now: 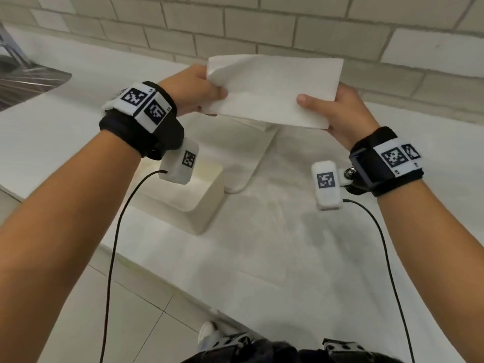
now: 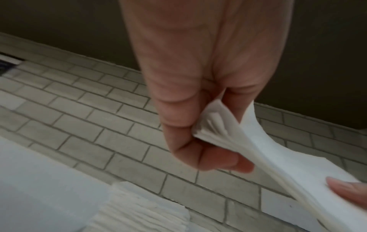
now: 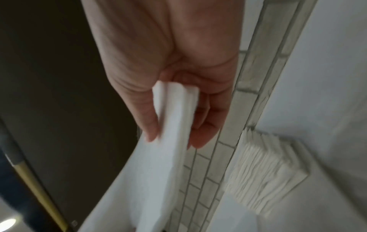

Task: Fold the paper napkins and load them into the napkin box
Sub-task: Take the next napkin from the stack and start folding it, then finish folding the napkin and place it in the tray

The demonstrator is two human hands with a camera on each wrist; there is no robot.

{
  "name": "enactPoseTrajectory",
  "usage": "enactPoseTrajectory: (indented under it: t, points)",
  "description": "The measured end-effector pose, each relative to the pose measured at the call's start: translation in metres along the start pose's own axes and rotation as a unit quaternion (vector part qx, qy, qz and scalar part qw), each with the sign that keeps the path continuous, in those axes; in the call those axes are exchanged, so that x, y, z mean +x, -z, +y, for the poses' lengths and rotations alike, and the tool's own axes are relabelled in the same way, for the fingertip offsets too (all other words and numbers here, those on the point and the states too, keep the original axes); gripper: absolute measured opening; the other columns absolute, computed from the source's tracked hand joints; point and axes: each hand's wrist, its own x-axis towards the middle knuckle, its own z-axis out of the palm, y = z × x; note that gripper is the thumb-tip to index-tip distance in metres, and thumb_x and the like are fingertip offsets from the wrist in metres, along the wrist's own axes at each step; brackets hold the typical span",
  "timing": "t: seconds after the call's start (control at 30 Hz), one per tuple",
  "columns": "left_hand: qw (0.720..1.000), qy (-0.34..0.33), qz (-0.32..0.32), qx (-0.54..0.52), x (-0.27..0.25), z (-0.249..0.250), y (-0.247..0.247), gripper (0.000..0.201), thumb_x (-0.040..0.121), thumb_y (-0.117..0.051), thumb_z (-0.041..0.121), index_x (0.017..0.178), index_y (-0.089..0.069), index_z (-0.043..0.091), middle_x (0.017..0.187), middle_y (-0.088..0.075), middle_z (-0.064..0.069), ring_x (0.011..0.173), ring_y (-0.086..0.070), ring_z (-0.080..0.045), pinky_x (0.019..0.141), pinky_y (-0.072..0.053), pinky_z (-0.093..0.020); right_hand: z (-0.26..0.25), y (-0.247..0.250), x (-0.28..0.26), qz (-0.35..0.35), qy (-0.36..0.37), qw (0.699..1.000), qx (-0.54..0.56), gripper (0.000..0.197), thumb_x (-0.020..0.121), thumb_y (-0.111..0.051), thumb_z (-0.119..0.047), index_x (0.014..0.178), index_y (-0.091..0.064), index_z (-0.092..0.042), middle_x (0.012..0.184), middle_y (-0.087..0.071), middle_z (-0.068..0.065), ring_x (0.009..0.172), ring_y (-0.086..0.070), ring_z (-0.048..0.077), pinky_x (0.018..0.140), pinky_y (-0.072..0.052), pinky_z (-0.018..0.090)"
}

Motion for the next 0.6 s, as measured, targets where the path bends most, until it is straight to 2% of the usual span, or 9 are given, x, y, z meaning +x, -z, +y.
enactPoseTrajectory:
  t: [0.13,0.23,0.33,0.4,0.47,0.53,0.6]
  points:
    - [0.999,0.039,-0.018,-0.013,-0.002,-0.027,0.033,0.024,0.093,-0.053,0.005,0.116,-0.053,0.012,0.099,-0.062,0.006,0.089,-0.061,-0.008,0.072,-0.055,-0.018,-0.005,-0.038,0.012,-0.012,-0.01,1.0,0.001,0.029,0.082,-0.066,-0.003,0.108,-0.061,-0.014,0.103,-0.068,-0.004,0.092,-0.069,0.009,0.079,-0.054,0.022]
    - [1.0,0.013,-0.018,-0.008,0.0,-0.042,0.059,0.025,0.09,-0.058,0.008,0.114,-0.056,0.016,0.099,-0.065,0.007,0.085,-0.064,-0.003,0.073,-0.055,-0.017,-0.003,-0.065,0.016,-0.026,-0.017,1.0,-0.004,0.03,0.081,-0.067,0.0,0.107,-0.062,-0.013,0.104,-0.069,-0.002,0.093,-0.069,0.01,0.08,-0.055,0.022]
    - [0.999,0.004,-0.032,0.031,0.001,-0.055,0.092,0.021,0.088,-0.061,0.011,0.108,-0.058,0.017,0.1,-0.066,0.004,0.088,-0.064,-0.01,0.079,-0.053,-0.023,-0.001,-0.091,0.022,-0.006,-0.039,0.999,-0.01,0.033,0.08,-0.069,-0.002,0.11,-0.061,-0.014,0.105,-0.069,-0.001,0.091,-0.069,0.01,0.073,-0.056,0.023]
    - [0.996,0.031,-0.061,0.065,0.0,-0.064,0.114,0.015,0.087,-0.062,0.012,0.102,-0.061,0.015,0.1,-0.067,0.0,0.09,-0.064,-0.013,0.08,-0.055,-0.022,-0.001,-0.105,0.026,0.007,-0.048,0.998,-0.037,0.028,0.08,-0.069,-0.005,0.103,-0.061,-0.018,0.094,-0.067,-0.003,0.083,-0.068,0.009,0.067,-0.055,0.024]
    - [0.99,0.067,-0.1,0.078,0.0,-0.076,0.13,0.012,0.086,-0.062,0.01,0.097,-0.062,0.016,0.1,-0.068,0.0,0.091,-0.065,-0.014,0.076,-0.055,-0.019,-0.002,-0.117,0.028,-0.005,-0.063,0.995,-0.08,0.023,0.081,-0.069,-0.005,0.098,-0.062,-0.019,0.083,-0.063,-0.004,0.075,-0.066,0.008,0.068,-0.055,0.025]
    - [0.976,0.108,-0.158,0.1,0.001,-0.089,0.138,0.02,0.085,-0.062,0.006,0.104,-0.061,0.012,0.103,-0.067,-0.002,0.094,-0.065,-0.016,0.074,-0.055,-0.023,-0.001,-0.129,0.027,-0.051,-0.095,0.983,-0.151,0.022,0.08,-0.07,-0.005,0.097,-0.064,-0.017,0.075,-0.06,-0.004,0.068,-0.063,0.007,0.068,-0.055,0.024]
    - [0.956,0.133,-0.212,0.152,0.002,-0.101,0.14,0.026,0.086,-0.061,0.002,0.11,-0.058,0.009,0.104,-0.066,-0.005,0.093,-0.064,-0.019,0.072,-0.056,-0.027,0.002,-0.144,0.023,-0.104,-0.137,0.956,-0.236,0.021,0.079,-0.071,-0.006,0.099,-0.066,-0.013,0.075,-0.06,-0.003,0.064,-0.061,0.005,0.06,-0.054,0.018]
